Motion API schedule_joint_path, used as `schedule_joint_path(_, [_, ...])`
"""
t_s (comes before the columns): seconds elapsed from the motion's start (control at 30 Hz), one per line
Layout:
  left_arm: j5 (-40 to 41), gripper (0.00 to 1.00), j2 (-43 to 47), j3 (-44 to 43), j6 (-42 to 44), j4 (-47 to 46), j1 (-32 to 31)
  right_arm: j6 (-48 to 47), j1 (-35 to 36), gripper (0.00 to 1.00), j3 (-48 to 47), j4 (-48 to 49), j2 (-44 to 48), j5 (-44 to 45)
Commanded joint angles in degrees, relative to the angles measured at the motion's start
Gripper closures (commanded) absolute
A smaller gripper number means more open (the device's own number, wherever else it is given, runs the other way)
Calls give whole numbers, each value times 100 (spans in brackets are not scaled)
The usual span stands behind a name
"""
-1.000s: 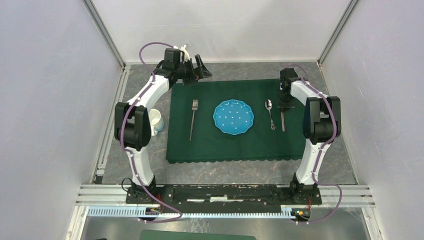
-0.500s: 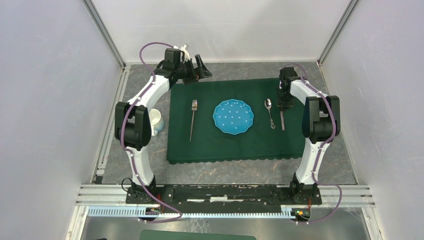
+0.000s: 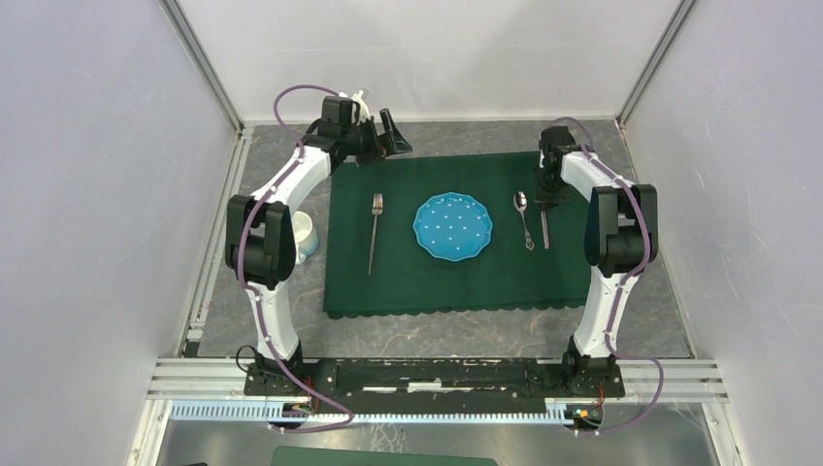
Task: Set the dinner table for one person
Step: Place the knife on the napkin.
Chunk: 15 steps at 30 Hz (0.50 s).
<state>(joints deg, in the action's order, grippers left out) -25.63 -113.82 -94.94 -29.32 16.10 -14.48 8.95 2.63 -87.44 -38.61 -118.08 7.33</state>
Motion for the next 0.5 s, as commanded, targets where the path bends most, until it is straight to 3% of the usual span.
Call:
schedule_joint_path(0.0, [-30, 0, -43, -213, -320, -194, 24, 21, 38, 100, -265, 107, -30, -88])
schedule_joint_path(0.47, [-56, 0, -114, -286, -328, -193, 24, -50, 81, 100, 119, 200, 9, -125])
